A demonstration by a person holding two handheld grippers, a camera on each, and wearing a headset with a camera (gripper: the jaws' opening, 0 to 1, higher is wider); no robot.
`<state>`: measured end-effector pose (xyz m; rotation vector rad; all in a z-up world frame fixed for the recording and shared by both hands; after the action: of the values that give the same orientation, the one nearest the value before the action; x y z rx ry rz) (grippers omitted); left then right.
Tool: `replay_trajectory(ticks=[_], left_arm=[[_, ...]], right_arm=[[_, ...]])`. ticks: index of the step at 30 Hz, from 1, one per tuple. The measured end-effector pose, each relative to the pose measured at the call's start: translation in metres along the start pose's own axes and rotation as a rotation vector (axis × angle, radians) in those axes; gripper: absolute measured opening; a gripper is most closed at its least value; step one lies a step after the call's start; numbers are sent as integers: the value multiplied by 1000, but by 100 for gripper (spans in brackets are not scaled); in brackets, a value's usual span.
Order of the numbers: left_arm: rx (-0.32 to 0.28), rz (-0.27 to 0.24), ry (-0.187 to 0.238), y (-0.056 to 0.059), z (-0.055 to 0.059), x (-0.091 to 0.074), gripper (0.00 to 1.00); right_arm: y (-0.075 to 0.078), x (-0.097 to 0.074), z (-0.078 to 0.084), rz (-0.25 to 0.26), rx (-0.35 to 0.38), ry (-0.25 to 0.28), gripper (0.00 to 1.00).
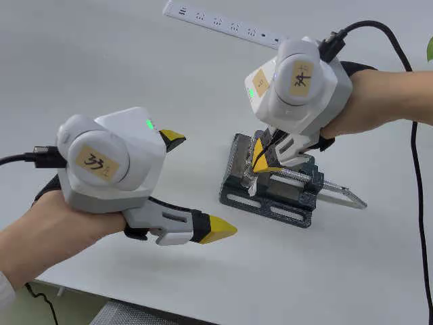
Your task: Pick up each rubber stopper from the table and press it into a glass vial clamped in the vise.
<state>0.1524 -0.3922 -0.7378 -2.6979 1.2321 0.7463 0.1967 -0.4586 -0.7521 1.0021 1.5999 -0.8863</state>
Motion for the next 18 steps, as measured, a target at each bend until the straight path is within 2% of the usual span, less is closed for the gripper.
replay_trajectory(ticks=[2,4,6,9,15,17,18], left_arm=[[3,-1,-2,-1,1,0,91],[1,-2,0,-2,1,1,91],[1,-4,4,-4,1,1,91],[1,-7,5,-5,1,1,91],[-2,-12,5,-8,4,-1,91],[-5,-12,5,-8,4,-1,91],[-4,-16,7,-8,4,-2,91]], right_arm=[[0,0,0,-3,1,-5,0],[0,1,-1,-1,-2,-30,0],[1,2,-3,0,-35,-74,0],[0,2,-5,-12,13,-92,0],[-2,2,-3,2,35,-97,0],[-3,1,-3,14,32,-79,0],[-4,1,-2,30,41,-49,0]])
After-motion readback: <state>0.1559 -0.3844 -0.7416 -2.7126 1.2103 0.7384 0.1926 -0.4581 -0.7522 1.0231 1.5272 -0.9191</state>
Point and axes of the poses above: the centre of the closed fingertips' face, and the gripper's own axes: x roughly forward along the fingers, y roughly to its right, z roughly out of its underside, the point moved 2 cm from there along -x, roughly backward along the fingers
